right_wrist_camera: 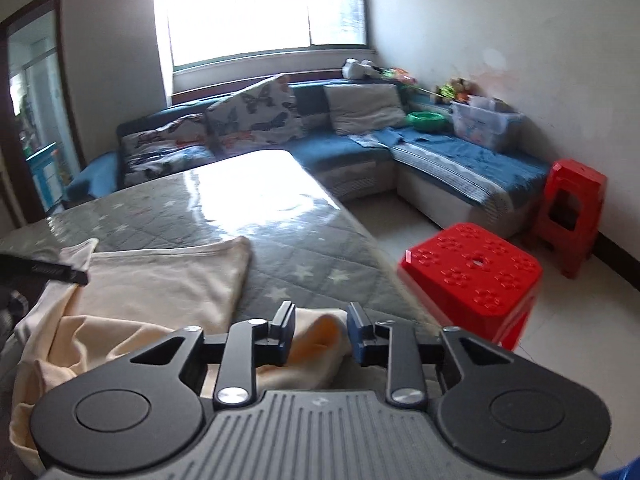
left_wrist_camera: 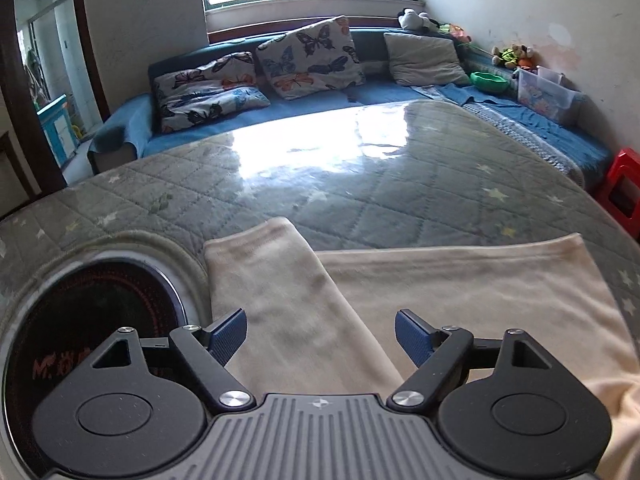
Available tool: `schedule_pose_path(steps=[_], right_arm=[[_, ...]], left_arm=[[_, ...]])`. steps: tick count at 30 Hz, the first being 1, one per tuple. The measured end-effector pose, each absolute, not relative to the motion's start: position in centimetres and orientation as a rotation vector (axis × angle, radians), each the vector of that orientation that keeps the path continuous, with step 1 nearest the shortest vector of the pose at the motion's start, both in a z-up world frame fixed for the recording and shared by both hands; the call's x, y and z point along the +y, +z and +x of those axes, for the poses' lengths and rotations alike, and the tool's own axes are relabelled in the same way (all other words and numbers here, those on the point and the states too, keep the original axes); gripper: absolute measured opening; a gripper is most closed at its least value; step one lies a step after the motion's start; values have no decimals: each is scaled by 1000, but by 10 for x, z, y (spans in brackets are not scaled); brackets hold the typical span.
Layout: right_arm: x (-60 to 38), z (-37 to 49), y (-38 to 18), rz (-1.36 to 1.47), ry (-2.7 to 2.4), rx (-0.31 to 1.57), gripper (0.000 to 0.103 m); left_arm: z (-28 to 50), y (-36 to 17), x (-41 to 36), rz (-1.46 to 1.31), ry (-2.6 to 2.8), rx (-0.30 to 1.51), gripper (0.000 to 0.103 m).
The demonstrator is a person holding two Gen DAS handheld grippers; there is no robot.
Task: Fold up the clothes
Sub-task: 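Grasp a sweatshirt edge with the right tool while the left tool grasps another edge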
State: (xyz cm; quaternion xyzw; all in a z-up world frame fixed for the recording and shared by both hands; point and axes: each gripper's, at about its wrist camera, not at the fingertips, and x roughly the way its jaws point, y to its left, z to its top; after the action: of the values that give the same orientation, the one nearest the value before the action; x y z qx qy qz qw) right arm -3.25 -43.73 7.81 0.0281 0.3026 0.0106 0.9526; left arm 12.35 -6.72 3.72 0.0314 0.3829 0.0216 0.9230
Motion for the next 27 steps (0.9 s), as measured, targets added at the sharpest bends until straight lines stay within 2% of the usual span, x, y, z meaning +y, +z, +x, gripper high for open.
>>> schedule_pose_path(steps=[2, 6, 8, 10, 11, 13, 15, 23, 25, 27], right_arm=[[-424, -30, 78, 27, 53, 609, 36], [-414, -21, 71, 6, 98, 631, 37], [-412, -17, 67, 0, 110, 652, 38], [-411, -15, 61, -5, 116, 672, 43], [-411, -15, 58, -7, 116, 682, 44], [-412, -14, 53, -18, 107, 702, 44], [-413, -15, 49, -26, 92, 712, 44], [-432, -22, 39, -25, 23, 746, 46], [-437, -23, 37, -23, 10, 752, 51], [-440, -23, 34, -16, 2, 757, 51]], left_arm=[[131, 33, -65, 71, 59, 795, 83], [140, 28, -54, 45, 72, 802, 76], [142, 26, -48, 24, 69, 799, 66], [142, 27, -44, 8, 55, 793, 44], [141, 27, -43, 4, 55, 791, 40], [138, 30, -39, -1, 57, 782, 23], [134, 35, -35, -10, 58, 768, 13], [93, 58, -6, -57, 83, 691, 10], [77, 66, 7, -95, 74, 673, 11], [67, 71, 18, -109, 81, 662, 11]])
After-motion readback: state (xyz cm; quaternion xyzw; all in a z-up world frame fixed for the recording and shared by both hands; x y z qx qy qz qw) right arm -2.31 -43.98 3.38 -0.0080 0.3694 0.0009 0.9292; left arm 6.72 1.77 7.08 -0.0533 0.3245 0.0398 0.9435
